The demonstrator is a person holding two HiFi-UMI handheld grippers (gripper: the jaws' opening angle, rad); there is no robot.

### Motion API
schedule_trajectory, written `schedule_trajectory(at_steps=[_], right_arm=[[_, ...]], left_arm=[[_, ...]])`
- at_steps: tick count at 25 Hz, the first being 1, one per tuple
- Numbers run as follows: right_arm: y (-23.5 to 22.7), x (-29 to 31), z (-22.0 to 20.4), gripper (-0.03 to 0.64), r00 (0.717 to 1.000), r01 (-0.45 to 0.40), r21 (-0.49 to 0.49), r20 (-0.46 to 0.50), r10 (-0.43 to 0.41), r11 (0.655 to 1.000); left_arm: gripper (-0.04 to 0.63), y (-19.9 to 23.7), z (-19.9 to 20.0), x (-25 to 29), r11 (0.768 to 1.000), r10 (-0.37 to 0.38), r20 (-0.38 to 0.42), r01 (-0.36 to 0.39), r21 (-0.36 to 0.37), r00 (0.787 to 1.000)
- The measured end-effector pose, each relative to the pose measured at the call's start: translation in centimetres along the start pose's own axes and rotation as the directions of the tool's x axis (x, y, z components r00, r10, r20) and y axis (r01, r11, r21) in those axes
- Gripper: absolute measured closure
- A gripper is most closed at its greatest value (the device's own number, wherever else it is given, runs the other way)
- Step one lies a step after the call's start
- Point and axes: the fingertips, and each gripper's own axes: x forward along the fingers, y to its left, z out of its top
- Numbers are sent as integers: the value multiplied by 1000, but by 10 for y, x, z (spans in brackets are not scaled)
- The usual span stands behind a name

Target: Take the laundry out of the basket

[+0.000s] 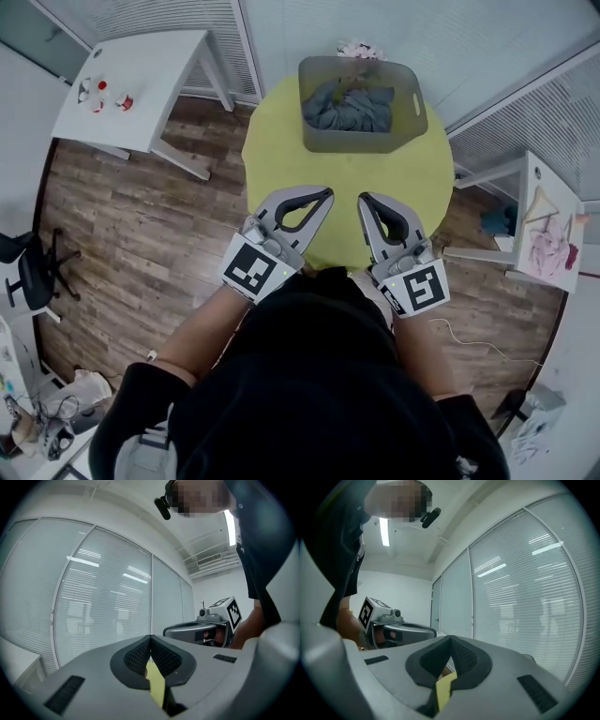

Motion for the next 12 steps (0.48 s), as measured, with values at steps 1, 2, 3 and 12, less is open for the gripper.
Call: schedule_trajectory(at_steps=[1,2,3,12], right_arm=[[-4,1,-1,595,1000,4,-15,-6,-4,1000],[-9,3,-1,595,1000,7,-35,-12,-7,999],[-14,5,-2,595,1000,8,-49,-15,-8,999],[-82,22,-9,595,999,-31,19,16,31,999]], left_arm=[[588,2,-1,5,1000,-3,-3,2,-3,1000],[588,3,-3,10,1000,-4,-7,4,-5,1000],[588,5,-4,16,1000,-4,-9,4,-8,1000],[588,27,3,73,1000,25,11,-25,5,1000]])
